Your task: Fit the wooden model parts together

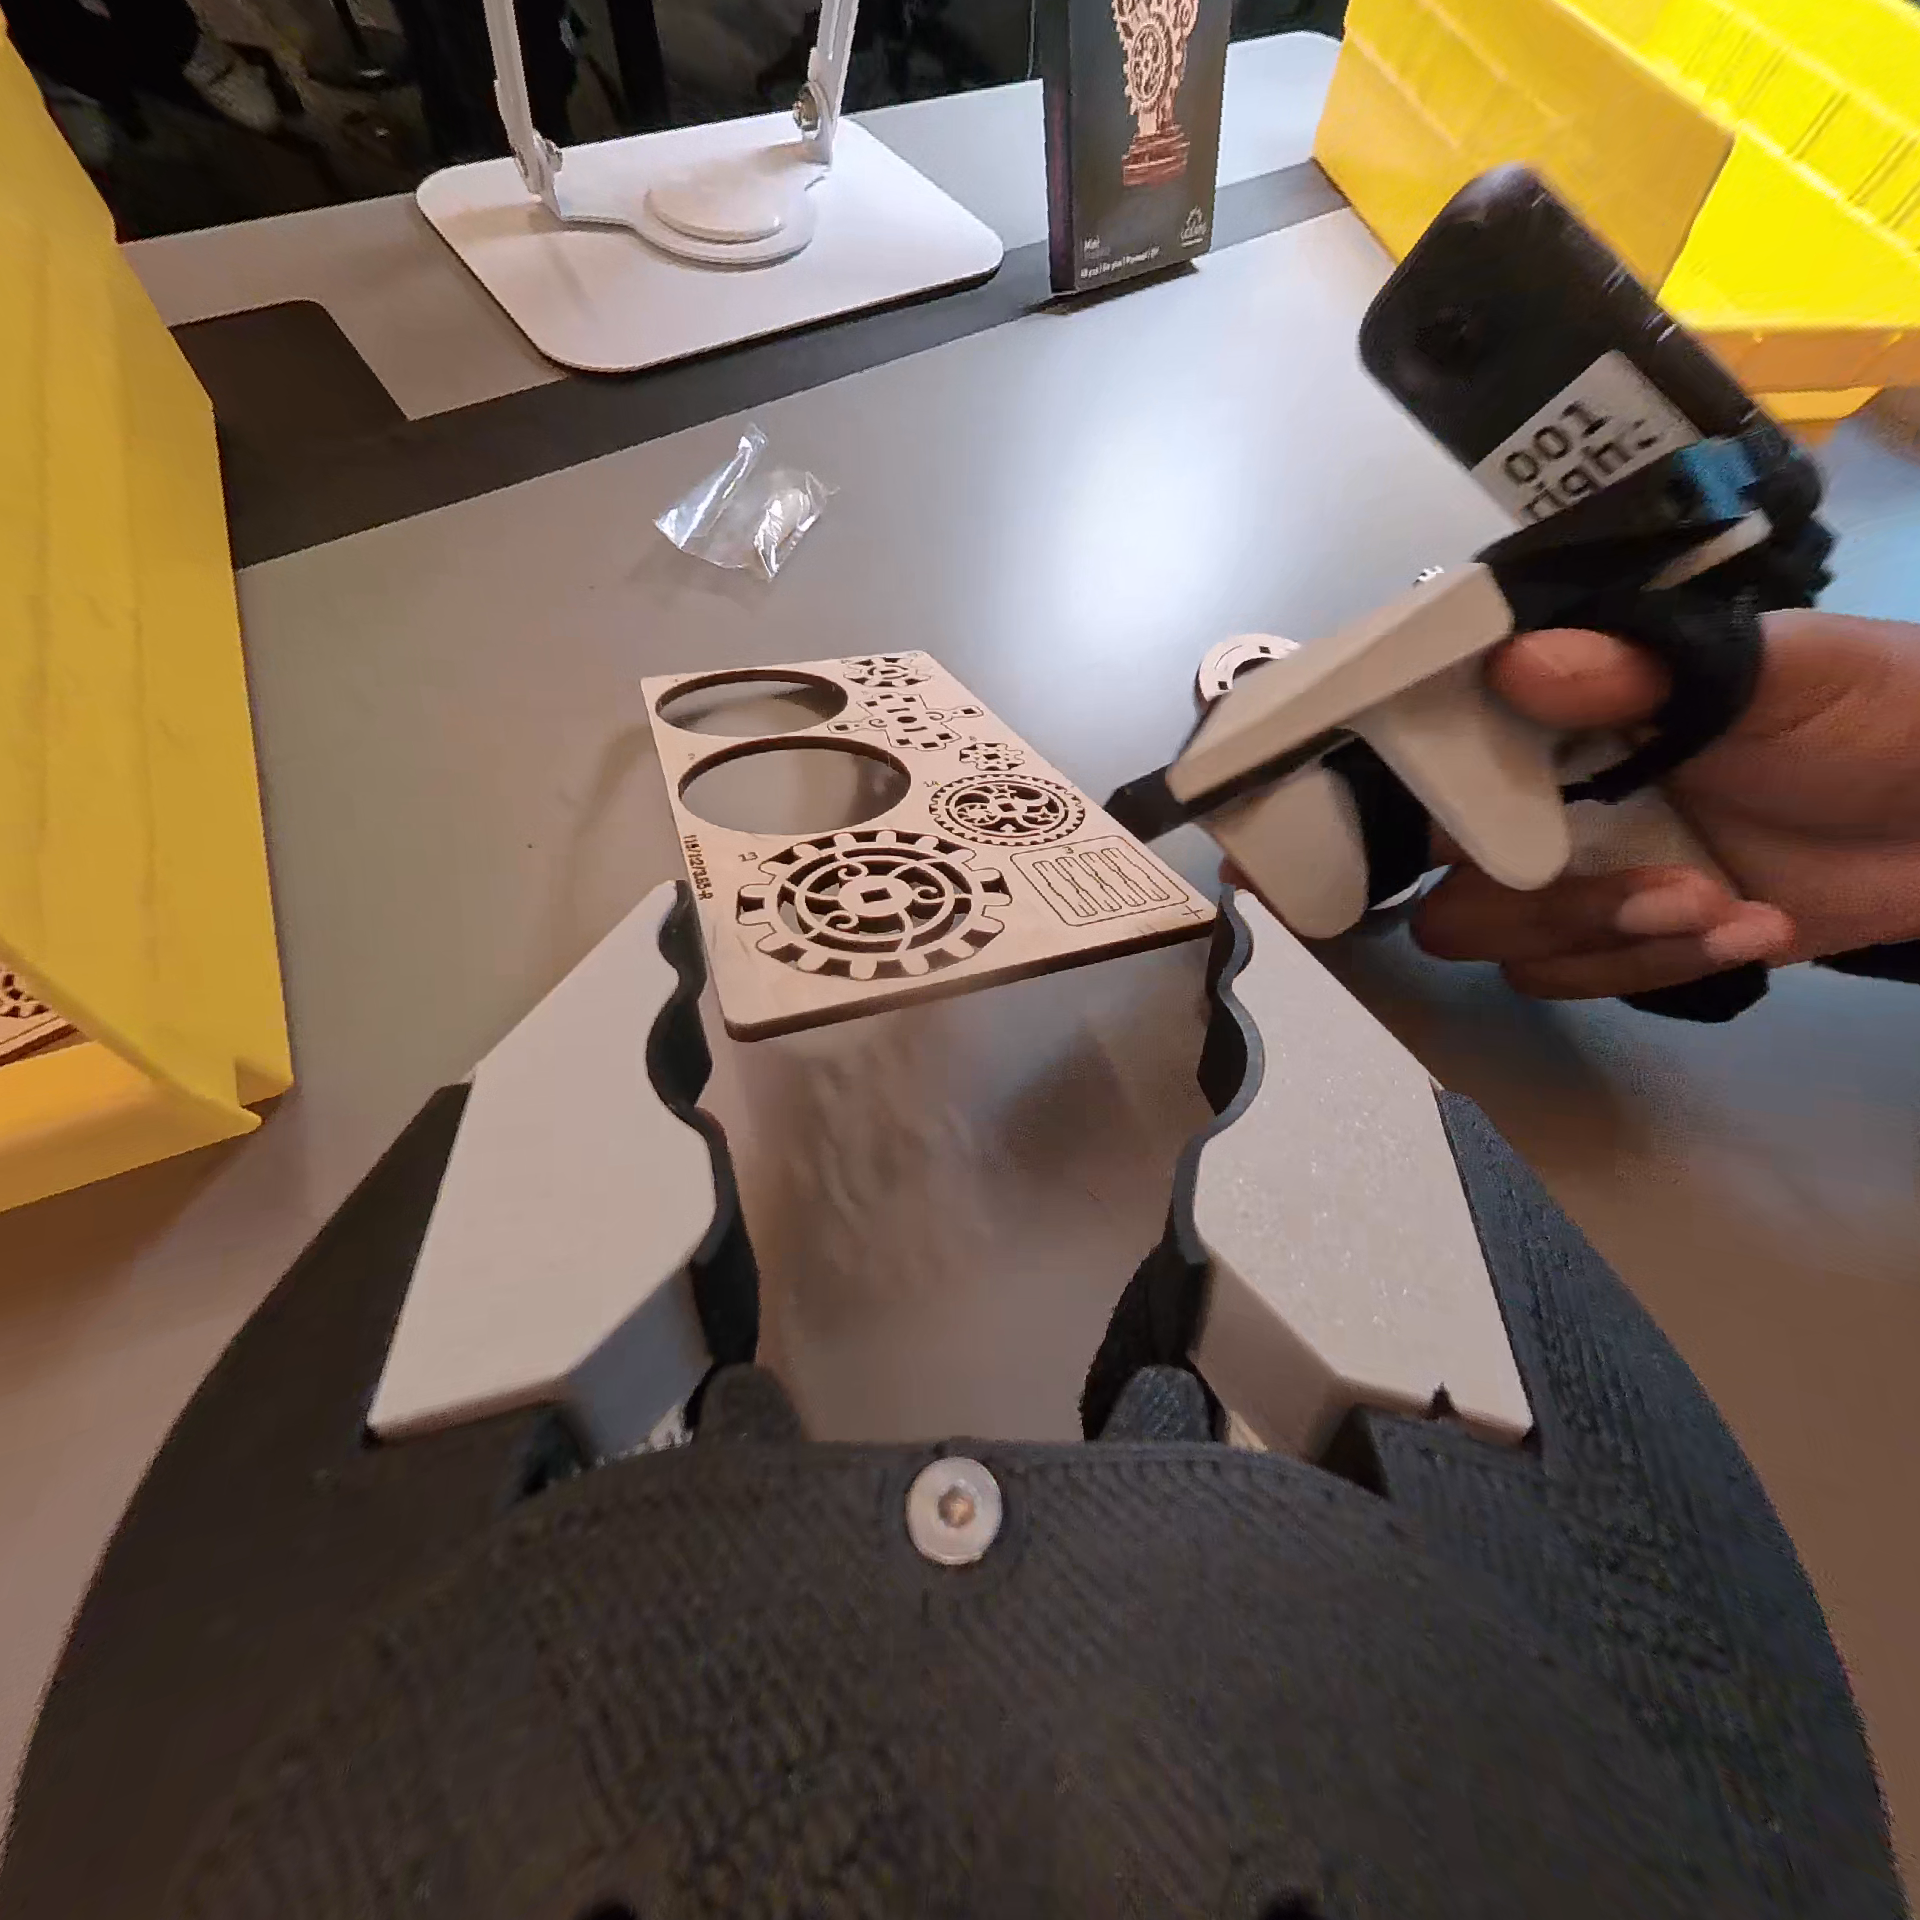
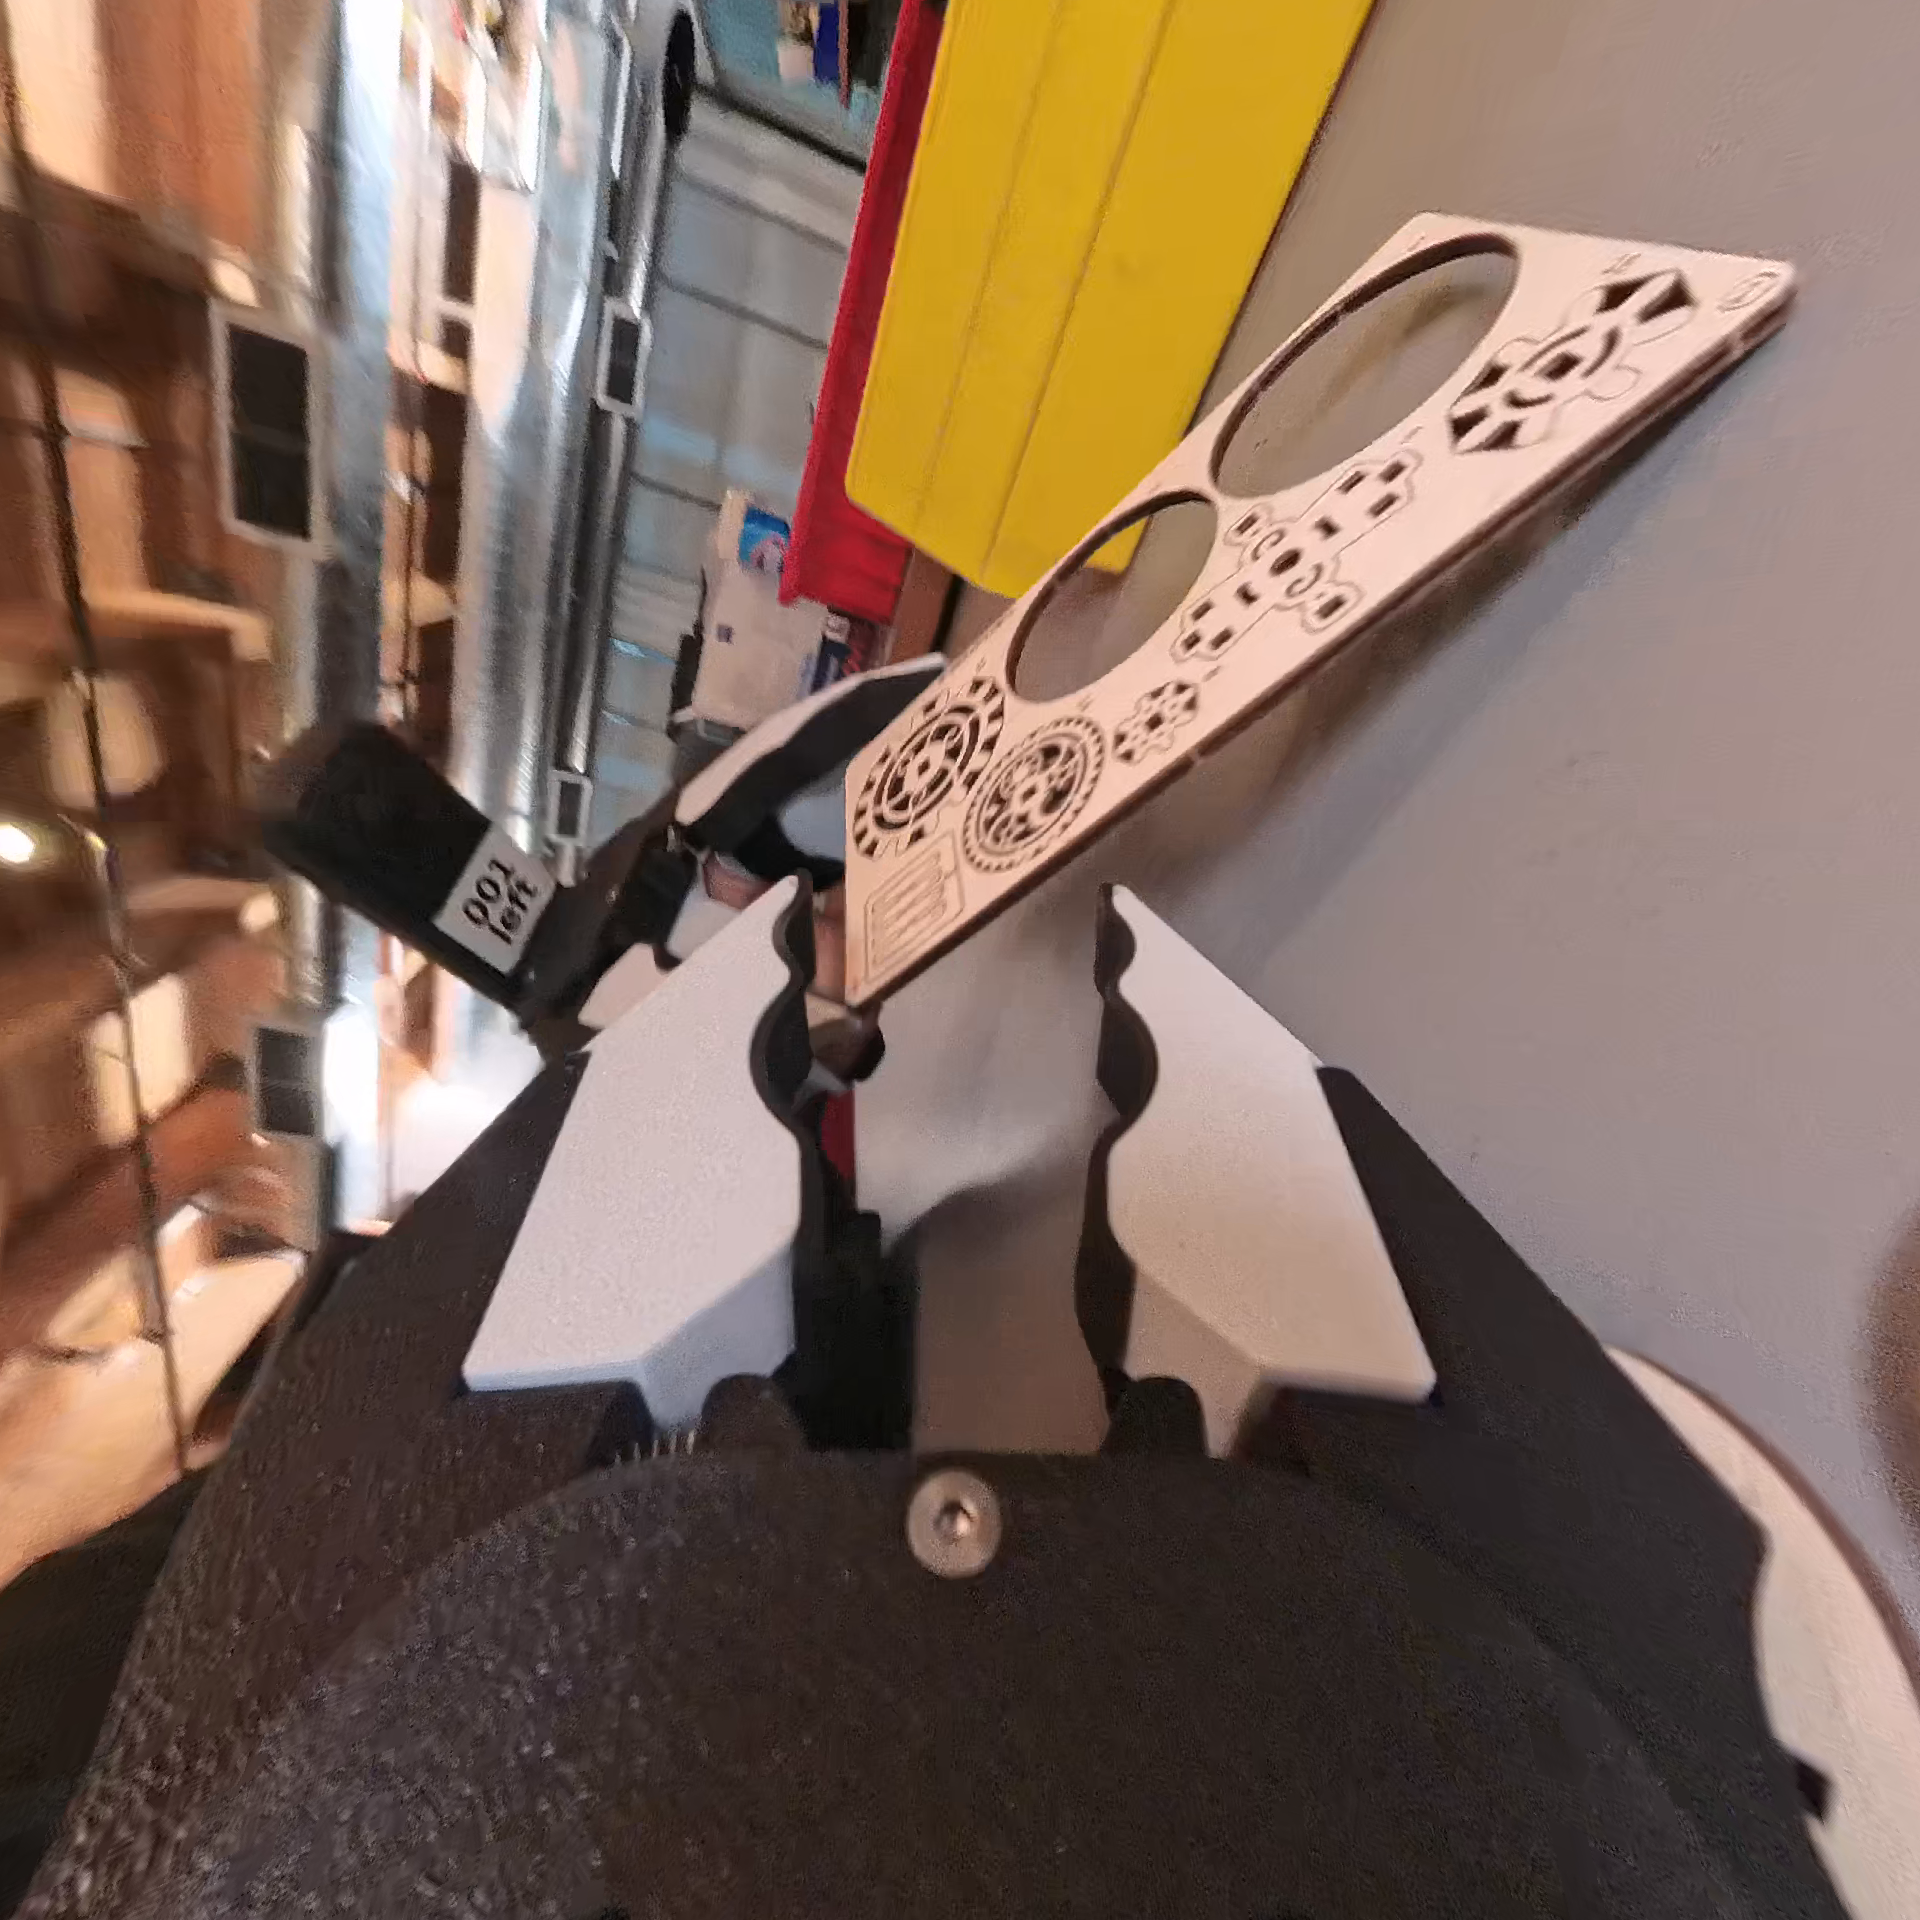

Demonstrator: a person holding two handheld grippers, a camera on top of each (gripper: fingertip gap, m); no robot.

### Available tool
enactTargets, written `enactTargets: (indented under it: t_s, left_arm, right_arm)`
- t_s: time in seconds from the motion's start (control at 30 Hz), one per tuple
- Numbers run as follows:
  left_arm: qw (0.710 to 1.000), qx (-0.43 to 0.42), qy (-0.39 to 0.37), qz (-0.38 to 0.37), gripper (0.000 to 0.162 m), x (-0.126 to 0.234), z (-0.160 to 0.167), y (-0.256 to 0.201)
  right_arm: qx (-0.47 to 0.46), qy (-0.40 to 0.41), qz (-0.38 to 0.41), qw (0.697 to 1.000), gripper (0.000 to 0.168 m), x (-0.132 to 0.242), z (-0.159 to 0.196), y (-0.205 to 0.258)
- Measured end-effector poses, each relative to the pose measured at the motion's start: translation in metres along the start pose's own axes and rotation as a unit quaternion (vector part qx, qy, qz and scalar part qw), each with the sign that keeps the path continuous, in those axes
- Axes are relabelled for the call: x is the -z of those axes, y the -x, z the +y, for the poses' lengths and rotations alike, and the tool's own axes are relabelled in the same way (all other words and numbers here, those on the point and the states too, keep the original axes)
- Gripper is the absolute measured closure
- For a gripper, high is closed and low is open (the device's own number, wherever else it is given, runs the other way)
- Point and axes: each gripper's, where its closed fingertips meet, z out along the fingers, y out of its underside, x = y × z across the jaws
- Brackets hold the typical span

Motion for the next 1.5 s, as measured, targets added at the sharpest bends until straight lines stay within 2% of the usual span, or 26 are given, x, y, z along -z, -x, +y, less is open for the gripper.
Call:
enactTargets:
  t_s: [0.1,0.17,0.33,0.43,0.5,0.63,0.73,0.8,0.9,0.97,1.07,1.17,1.3,1.5]
  left_arm:
    - [1.000,0.006,-0.007,0.008,0.065,0.001,-0.001,0.000]
    - [1.000,0.005,-0.016,0.017,0.065,0.001,-0.003,-0.003]
    - [0.995,-0.013,-0.080,0.050,0.077,0.006,-0.022,-0.019]
    - [0.986,0.023,-0.134,0.096,0.076,0.015,-0.042,-0.028]
    - [0.973,0.064,-0.159,0.153,0.078,0.021,-0.055,-0.037]
    - [0.917,0.121,-0.171,0.338,0.104,0.033,-0.080,-0.087]
    - [0.906,0.112,-0.140,0.384,0.126,0.017,-0.087,-0.112]
    - [0.895,0.097,-0.139,0.413,0.158,0.010,-0.096,-0.128]
    - [0.879,0.102,-0.169,0.434,0.160,0.000,-0.115,-0.138]
    - [0.863,0.141,-0.192,0.445,0.161,-0.007,-0.125,-0.134]
    - [0.845,0.199,-0.230,0.439,0.161,-0.019,-0.127,-0.118]
    - [0.843,0.215,-0.244,0.428,0.160,-0.025,-0.120,-0.106]
    - [0.846,0.206,-0.254,0.421,0.161,-0.026,-0.115,-0.103]
    - [0.868,0.141,-0.252,0.405,0.157,-0.020,-0.111,-0.108]
  right_arm:
    - [-0.027,-0.048,-0.025,0.998,0.143,-0.001,-0.016,0.000]
    - [-0.001,-0.075,-0.040,0.996,0.165,0.004,-0.027,0.005]
    - [0.118,-0.094,-0.098,0.984,0.168,0.029,-0.043,0.043]
    - [0.214,-0.067,-0.150,0.963,0.168,0.055,-0.039,0.077]
    - [0.274,-0.049,-0.156,0.948,0.168,0.072,-0.034,0.091]
    - [0.341,-0.037,-0.141,0.928,0.168,0.098,-0.026,0.105]
    - [0.377,-0.067,-0.123,0.916,0.168,0.119,-0.031,0.116]
    - [0.396,-0.100,-0.091,0.908,0.168,0.132,-0.041,0.118]
    - [0.420,-0.150,-0.042,0.894,0.163,0.152,-0.058,0.112]
    - [0.425,-0.155,-0.025,0.892,0.151,0.159,-0.064,0.099]
    - [0.374,-0.113,-0.061,0.918,0.132,0.152,-0.054,0.083]
    - [0.366,-0.106,-0.065,0.922,0.137,0.135,-0.051,0.073]
    - [0.387,-0.125,-0.048,0.913,0.162,0.119,-0.058,0.069]
    - [0.396,-0.126,-0.088,0.905,0.168,0.120,-0.047,0.080]
